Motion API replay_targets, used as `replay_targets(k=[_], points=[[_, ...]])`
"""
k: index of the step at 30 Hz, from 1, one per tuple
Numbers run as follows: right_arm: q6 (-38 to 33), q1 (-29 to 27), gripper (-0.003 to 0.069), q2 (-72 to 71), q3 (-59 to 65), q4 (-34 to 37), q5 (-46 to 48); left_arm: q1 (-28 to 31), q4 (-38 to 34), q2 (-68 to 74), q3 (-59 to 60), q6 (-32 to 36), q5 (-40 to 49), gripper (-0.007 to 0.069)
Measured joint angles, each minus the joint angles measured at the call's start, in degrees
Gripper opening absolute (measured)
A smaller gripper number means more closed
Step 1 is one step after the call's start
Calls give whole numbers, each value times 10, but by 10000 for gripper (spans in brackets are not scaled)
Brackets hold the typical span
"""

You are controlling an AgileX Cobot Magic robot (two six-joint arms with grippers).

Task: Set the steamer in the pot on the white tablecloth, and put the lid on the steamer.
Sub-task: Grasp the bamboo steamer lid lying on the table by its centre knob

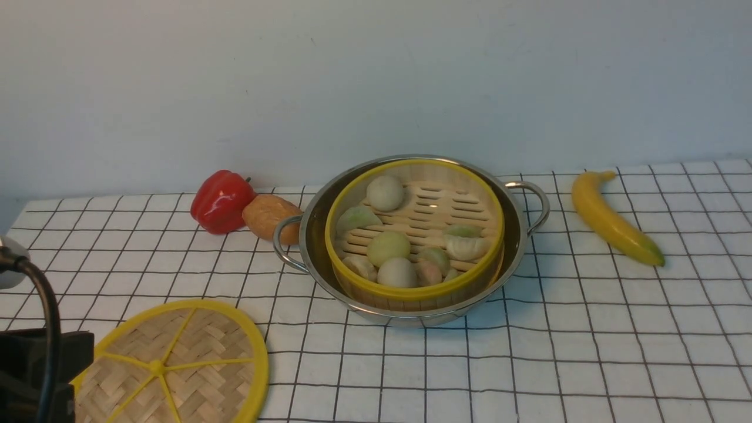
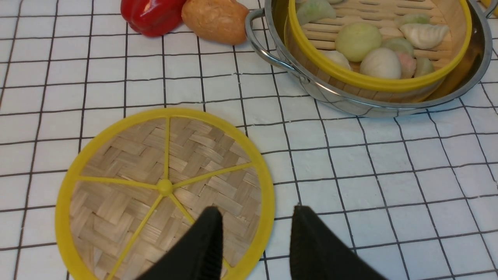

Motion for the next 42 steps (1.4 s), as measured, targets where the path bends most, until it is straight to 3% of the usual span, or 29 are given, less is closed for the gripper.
replay_targets(k=[8,12,13,17,19,26,35,42], points=[[-27,0,55,-63,173,-36,-4,0,0,0,0,0,0,243],[-38,0,73,-157,407,-92,-18,0,0,0,0,0,0,243],[-40,0,81,-204,526,-118,-55,0,0,0,0,0,0,243],[-42,0,94,-286,713,-158,-143,0,0,0,0,0,0,243],[-40,-2,104,-362,865,-185,-240,0,0,0,0,0,0,243],[-10,-49,122,-523,1130,-199,-415,0,0,0,0,0,0,243],[7,-155,143,-698,1342,-199,-519,0,0,0,0,0,0,243],[7,-180,162,-835,1440,-199,-550,0,0,0,0,0,0,243]])
